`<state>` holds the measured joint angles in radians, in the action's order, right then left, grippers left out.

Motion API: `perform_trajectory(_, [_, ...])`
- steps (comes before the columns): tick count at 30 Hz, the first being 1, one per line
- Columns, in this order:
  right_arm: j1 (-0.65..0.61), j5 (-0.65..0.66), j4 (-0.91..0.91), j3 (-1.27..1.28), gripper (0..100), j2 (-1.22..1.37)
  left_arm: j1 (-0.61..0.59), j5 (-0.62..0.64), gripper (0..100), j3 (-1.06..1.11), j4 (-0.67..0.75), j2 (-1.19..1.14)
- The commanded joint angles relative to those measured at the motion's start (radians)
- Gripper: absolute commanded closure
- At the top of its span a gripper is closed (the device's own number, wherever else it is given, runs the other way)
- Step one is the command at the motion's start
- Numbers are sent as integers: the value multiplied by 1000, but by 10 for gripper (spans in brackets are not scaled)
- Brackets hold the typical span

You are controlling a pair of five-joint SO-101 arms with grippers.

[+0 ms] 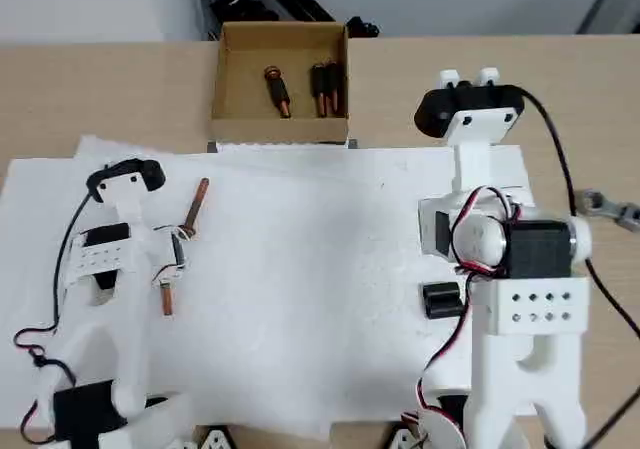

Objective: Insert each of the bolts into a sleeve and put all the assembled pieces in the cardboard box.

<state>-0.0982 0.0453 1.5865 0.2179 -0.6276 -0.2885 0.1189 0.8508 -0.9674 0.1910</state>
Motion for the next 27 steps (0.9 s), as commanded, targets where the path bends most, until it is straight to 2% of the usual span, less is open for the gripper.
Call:
perform_trajectory(1, [15,12,27,-9,995,-24,-6,-9,995,-27,-28,-6])
perform_trajectory(6, [15,12,77,-9,995,-47,-14,-44,995,-154,-167,28])
perform_trajectory(10, [15,29,82,-9,995,-163,0,-60,995,-305,-325,210])
perform_trajectory(14, [18,91,104,0,995,-269,58,-92,995,-467,-499,391])
perform_trajectory(17, [81,115,105,31,995,-300,104,-92,995,-565,-628,446])
perform_trajectory(22, [213,290,101,187,975,-294,109,-92,995,-748,-772,511])
perform_trajectory(27, [222,404,30,354,938,-278,112,-101,995,-799,-786,597])
